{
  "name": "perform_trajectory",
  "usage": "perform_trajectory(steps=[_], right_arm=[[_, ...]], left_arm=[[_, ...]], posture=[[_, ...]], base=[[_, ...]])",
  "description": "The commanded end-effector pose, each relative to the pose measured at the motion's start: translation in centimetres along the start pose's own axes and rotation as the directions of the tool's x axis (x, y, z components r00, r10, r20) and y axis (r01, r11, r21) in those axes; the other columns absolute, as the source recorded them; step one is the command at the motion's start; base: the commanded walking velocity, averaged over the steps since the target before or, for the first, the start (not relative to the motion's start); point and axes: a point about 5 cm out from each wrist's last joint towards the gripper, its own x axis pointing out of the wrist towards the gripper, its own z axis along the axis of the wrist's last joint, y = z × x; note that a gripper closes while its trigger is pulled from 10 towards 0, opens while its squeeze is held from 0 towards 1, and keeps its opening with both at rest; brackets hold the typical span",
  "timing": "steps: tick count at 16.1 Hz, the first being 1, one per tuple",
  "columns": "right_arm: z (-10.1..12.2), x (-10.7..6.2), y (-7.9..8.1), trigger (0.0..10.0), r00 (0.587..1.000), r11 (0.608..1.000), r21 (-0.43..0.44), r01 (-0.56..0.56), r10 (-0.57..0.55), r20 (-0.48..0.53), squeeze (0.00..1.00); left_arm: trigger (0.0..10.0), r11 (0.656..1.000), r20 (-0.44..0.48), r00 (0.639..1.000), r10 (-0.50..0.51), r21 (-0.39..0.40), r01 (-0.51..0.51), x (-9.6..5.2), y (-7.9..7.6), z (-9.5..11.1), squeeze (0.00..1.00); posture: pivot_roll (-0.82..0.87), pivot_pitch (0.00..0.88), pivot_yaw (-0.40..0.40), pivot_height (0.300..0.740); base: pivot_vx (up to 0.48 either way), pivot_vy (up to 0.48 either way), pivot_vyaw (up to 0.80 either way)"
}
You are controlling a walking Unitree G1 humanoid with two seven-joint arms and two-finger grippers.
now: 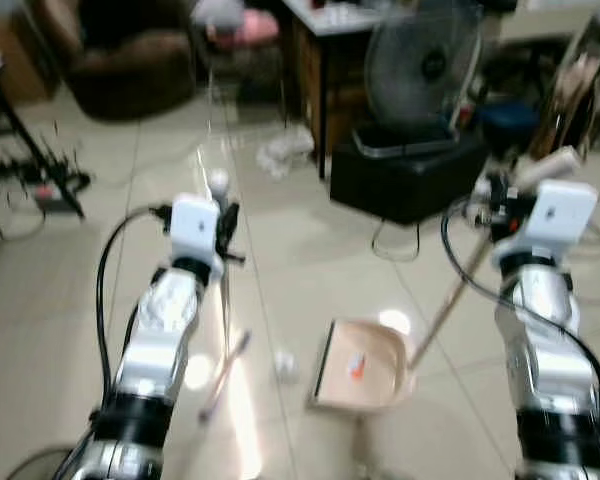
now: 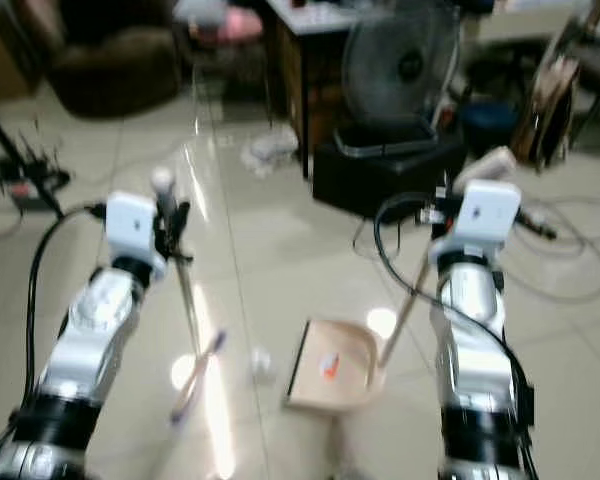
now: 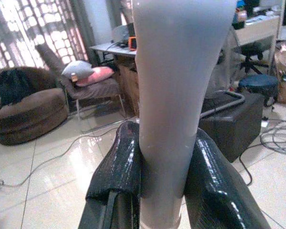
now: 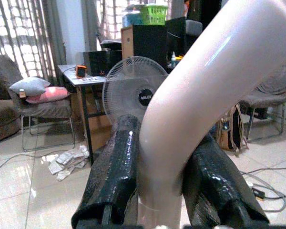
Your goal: Sweep floor
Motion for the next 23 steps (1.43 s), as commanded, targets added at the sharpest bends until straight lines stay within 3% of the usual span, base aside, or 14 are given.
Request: perform_trajectory(steps=[1,3,10,16,23], right_arm=[[0.28,-0.25,-0.36,10.0,1.0,0.999,-0.044,0.009,-0.009,0.013,0.0],[0.11,-0.35,-0.1,10.0,1.0,0.998,-0.055,-0.003,0.004,0.017,0.0],[0.0,-0.53,-0.38,10.0,1.0,0.999,-0.029,0.014,-0.014,0.017,0.0],[0.11,-0.35,0.11,10.0,1.0,0.998,0.064,0.017,-0.018,0.015,0.0],[-0.11,-0.43,0.46,10.0,1.0,0.999,0.044,-0.004,0.004,0.009,0.0]], left_arm=[[10.0,1.0,0.043,0.999,-0.009,-0.003,0.009,0.25,-0.33,0.94,0.0],[10.0,1.0,0.037,0.999,-0.015,-0.001,0.015,0.42,-0.45,0.88,0.0],[10.0,0.999,0.04,0.998,-0.039,0.0,0.039,0.56,-0.76,0.88,0.0],[10.0,0.999,0.053,0.998,-0.041,0.005,0.041,1.15,-0.68,1.37,0.0],[10.0,1.0,0.033,0.999,-0.007,-0.003,0.008,0.73,-0.13,0.73,0.0]], posture=[[-0.03,0.043,0.056,0.74],[-0.02,0.045,0.058,0.74],[-0.03,0.047,0.062,0.74],[-0.02,0.052,0.067,0.74],[-0.03,0.053,0.057,0.74]], base=[[0.368,0.0,0.8],[0.368,0.0,0.8],[0.368,0.0,0.0],[0.368,0.0,-0.13],[0.368,0.0,0.0]])
